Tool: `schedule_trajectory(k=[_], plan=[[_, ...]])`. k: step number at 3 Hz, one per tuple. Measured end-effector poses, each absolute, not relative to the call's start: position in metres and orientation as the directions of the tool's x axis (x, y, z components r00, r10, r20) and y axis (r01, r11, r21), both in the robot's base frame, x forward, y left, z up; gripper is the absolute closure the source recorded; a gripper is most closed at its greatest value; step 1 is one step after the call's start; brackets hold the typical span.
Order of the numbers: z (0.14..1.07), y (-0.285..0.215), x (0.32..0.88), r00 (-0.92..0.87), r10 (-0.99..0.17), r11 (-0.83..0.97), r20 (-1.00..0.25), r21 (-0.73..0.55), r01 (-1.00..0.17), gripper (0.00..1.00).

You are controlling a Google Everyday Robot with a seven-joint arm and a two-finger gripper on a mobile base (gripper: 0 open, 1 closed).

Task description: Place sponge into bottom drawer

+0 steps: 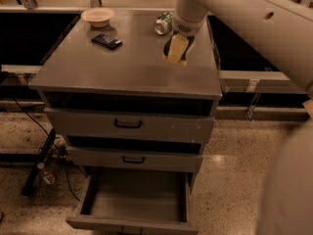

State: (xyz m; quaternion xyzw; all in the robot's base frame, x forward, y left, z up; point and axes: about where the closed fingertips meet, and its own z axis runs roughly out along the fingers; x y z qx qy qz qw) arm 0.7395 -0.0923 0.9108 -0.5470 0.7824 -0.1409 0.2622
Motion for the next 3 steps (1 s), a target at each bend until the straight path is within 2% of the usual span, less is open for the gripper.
schedule_trajectory(k=[1, 3], plan=[[0.941, -0.115, 0.708, -0.335, -0.903, 0.429, -0.270, -0.614, -0.662, 1.00], [0.886, -0.151, 0.637, -0.490, -0.835, 0.530, -0.250, -0.607, -0.593, 1.00]])
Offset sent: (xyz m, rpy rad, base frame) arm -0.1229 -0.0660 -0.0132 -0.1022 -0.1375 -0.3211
